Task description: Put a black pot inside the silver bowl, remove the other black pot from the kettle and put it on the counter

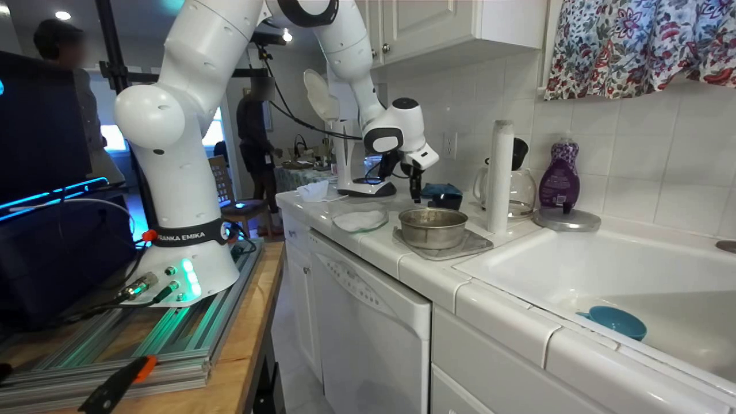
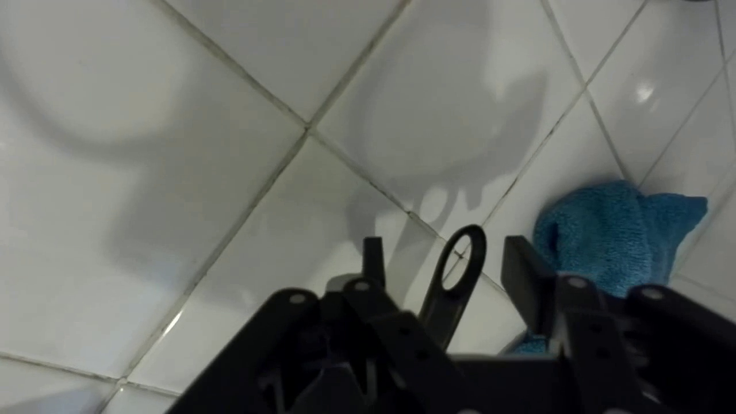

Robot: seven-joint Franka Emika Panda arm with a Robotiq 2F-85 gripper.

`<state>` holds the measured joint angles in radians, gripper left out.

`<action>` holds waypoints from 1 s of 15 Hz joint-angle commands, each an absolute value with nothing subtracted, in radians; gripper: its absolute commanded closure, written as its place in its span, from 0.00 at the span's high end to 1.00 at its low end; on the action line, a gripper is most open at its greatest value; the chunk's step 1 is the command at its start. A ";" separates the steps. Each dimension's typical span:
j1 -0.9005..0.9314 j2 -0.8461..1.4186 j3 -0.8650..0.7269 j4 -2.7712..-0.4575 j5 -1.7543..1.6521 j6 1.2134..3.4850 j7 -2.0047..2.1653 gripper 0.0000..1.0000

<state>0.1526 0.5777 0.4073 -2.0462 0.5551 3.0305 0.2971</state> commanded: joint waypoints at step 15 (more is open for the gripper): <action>0.197 0.509 0.439 -2.139 0.558 3.143 0.312 0.01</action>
<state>0.1907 0.5700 0.4072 -2.0599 0.5535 3.0852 0.2999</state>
